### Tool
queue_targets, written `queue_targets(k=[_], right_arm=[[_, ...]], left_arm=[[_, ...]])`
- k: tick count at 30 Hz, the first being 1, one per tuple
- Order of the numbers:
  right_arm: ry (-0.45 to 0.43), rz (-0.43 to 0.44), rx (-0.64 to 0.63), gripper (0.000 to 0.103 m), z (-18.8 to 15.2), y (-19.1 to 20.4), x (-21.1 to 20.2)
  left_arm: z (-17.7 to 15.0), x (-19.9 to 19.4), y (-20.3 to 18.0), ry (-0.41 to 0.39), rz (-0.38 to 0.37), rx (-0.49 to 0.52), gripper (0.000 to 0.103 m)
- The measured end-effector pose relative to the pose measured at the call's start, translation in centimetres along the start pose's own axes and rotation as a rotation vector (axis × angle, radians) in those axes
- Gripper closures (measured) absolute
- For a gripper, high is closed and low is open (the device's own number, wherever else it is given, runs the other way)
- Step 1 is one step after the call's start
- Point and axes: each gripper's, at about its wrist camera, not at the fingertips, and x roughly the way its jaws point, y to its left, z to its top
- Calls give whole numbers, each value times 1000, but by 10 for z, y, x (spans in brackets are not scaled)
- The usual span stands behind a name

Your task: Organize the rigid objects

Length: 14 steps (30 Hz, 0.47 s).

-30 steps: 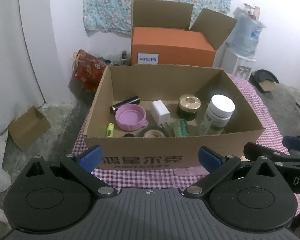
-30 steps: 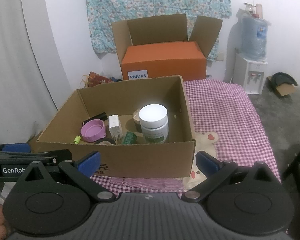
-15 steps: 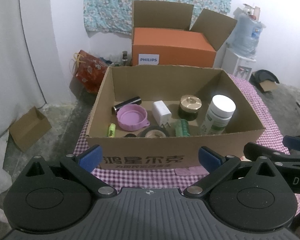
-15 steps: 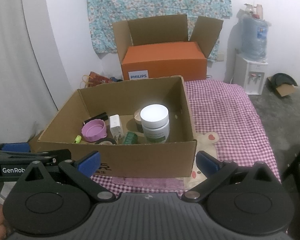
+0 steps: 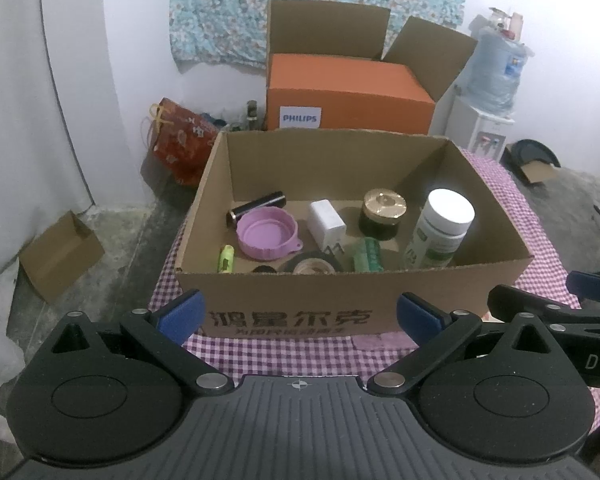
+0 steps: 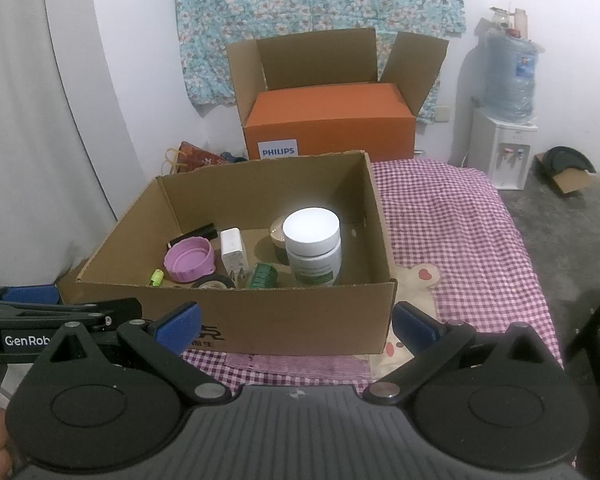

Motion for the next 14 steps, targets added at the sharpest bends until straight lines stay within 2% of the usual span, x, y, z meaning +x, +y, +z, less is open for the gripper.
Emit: queue_targets(k=[14], right_arm=[[-2, 3, -2, 0, 0, 2, 0]], left_arm=[[-2, -4, -1, -11, 13, -1, 1]])
